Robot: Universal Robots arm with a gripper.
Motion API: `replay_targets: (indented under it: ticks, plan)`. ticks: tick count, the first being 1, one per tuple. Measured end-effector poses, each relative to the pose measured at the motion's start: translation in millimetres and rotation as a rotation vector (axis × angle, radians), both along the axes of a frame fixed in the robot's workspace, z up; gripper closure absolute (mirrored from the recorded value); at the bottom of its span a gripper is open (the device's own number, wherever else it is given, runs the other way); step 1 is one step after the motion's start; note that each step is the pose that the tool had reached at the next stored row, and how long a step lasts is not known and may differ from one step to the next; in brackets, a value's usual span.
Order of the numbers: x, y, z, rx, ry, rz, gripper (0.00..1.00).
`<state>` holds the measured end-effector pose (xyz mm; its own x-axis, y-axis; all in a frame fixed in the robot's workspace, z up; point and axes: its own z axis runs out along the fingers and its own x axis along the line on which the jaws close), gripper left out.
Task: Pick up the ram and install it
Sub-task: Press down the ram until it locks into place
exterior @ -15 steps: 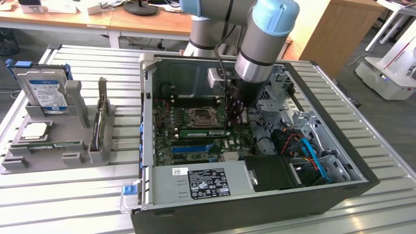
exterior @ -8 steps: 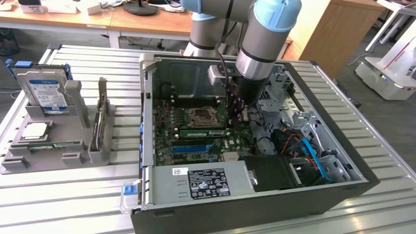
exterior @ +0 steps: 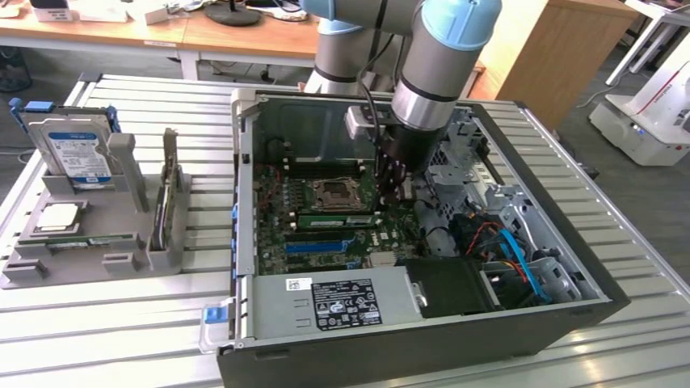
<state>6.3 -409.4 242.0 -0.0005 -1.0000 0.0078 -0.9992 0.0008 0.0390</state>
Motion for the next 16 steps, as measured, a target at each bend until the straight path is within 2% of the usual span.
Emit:
replay_targets:
  ticks: [6, 16]
  plan:
    - [-4.1, -0.1, 0.1, -0.0002, -0.0001, 0.000, 0.89]
    - [-26.8, 0.2, 0.0, 0.0000, -0.0013, 0.000, 0.89]
